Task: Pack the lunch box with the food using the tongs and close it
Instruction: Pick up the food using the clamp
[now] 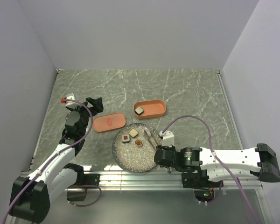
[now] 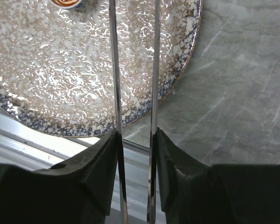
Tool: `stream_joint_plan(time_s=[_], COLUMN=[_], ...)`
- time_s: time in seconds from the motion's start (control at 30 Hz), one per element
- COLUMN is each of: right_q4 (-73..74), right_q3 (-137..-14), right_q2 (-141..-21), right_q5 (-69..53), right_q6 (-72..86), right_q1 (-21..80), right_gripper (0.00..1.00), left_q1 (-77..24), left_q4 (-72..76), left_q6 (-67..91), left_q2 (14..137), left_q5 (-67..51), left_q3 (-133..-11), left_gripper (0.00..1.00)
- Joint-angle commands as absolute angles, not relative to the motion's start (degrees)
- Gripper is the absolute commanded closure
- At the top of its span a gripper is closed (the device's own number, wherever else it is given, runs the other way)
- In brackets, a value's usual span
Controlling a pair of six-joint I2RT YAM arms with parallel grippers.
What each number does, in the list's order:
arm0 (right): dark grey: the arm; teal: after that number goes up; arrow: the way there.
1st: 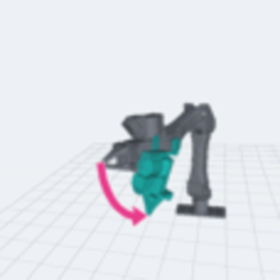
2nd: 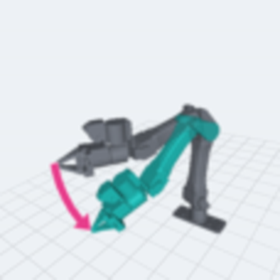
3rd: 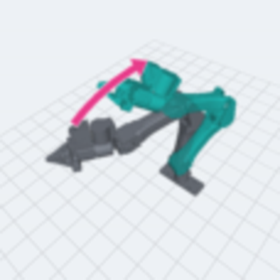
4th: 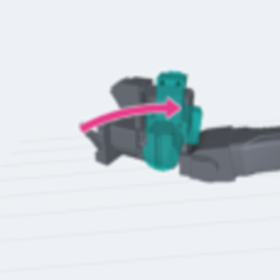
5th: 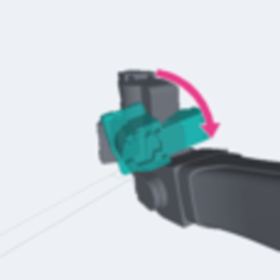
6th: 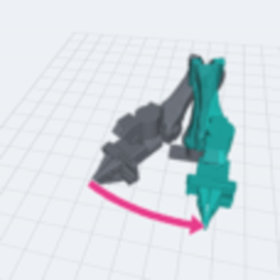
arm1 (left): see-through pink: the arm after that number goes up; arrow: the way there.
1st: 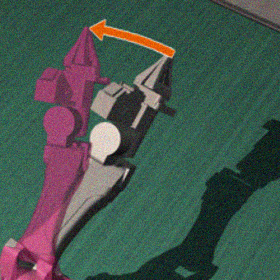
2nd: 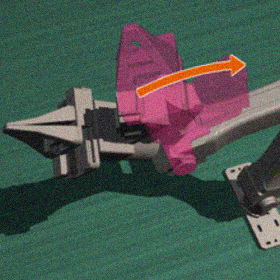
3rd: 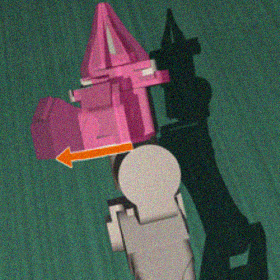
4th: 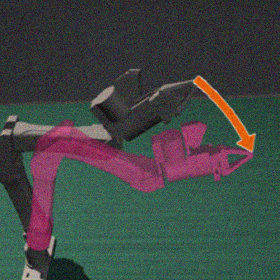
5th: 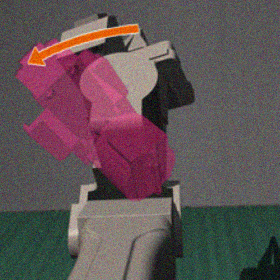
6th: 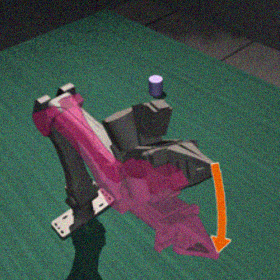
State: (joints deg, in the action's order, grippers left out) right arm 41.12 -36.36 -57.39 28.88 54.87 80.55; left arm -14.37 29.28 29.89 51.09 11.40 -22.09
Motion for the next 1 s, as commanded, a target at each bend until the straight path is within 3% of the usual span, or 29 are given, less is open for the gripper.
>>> stream_joint_plan(time_s=[0.0,0.23,0.7,0.97], right_q4=[40.87,41.92,39.65,32.36], right_q3=[-36.82,-38.4,-46.4,-47.9], right_q2=[-57.92,-57.04,-58.09,-58.18], right_q5=[31.2,33.22,38.23,34.72], right_q6=[55.99,55.46,45.09,34.46], right_q1=[81.04,81.12,77.7,67.25], right_gripper=[0.61,0.75,0.79,0.79], left_q1=[-14.06,-14.15,-14.15,-14.15], left_q4=[31.2,31.11,30.85,30.94], left_q6=[31.03,31.11,31.03,30.94], left_q2=[50.27,50.01,49.66,49.92], left_q5=[10.55,10.55,10.72,10.72], left_q3=[-22.68,-22.59,-22.68,-22.59], left_gripper=[0.01,0.01,0.01,0.01])
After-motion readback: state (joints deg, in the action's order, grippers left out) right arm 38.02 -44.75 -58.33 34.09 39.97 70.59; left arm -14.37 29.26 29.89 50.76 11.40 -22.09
